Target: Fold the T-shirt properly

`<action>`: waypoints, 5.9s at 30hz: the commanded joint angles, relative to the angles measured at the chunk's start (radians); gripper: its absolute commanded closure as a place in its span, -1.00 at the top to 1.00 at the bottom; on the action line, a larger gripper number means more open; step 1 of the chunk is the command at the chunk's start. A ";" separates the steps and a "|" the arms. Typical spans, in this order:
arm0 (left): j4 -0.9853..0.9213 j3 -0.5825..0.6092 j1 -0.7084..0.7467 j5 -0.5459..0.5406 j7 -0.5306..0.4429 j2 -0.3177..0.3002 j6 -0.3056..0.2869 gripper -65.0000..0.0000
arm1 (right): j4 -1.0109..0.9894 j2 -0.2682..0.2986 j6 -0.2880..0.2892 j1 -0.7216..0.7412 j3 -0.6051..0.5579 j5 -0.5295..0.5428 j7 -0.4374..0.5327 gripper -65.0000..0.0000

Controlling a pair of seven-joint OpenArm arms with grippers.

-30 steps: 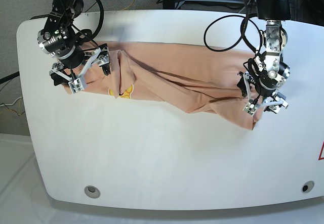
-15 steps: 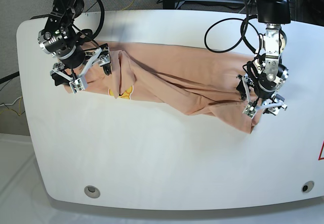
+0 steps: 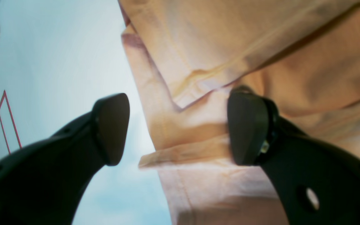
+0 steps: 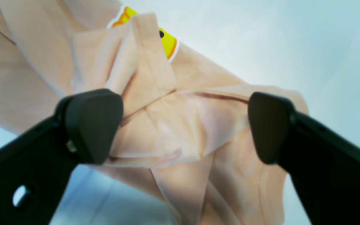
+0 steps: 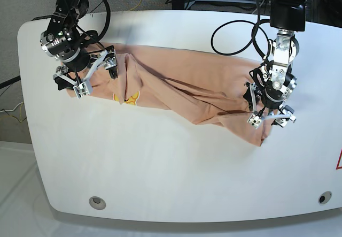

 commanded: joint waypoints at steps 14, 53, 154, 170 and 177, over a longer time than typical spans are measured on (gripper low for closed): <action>0.004 0.021 -0.053 0.034 0.007 -0.013 0.001 0.40 | 0.016 0.010 -0.002 0.007 0.001 0.014 0.017 1.00; -0.056 0.077 -0.087 0.100 -0.051 -0.008 0.003 0.40 | 0.016 0.009 -0.002 0.006 0.000 0.015 0.017 1.00; -0.283 -0.429 -0.228 -0.862 0.196 0.059 -0.031 0.40 | 0.002 0.015 -0.002 -0.010 -0.035 0.015 0.017 1.00; -0.291 -0.323 -0.231 -0.864 0.116 0.064 -0.030 0.40 | 0.002 0.015 -0.002 -0.017 -0.035 0.015 0.017 1.00; -0.358 -0.314 -0.232 -0.865 0.110 0.064 -0.030 0.40 | 0.002 0.015 -0.002 -0.022 -0.035 0.015 0.017 1.00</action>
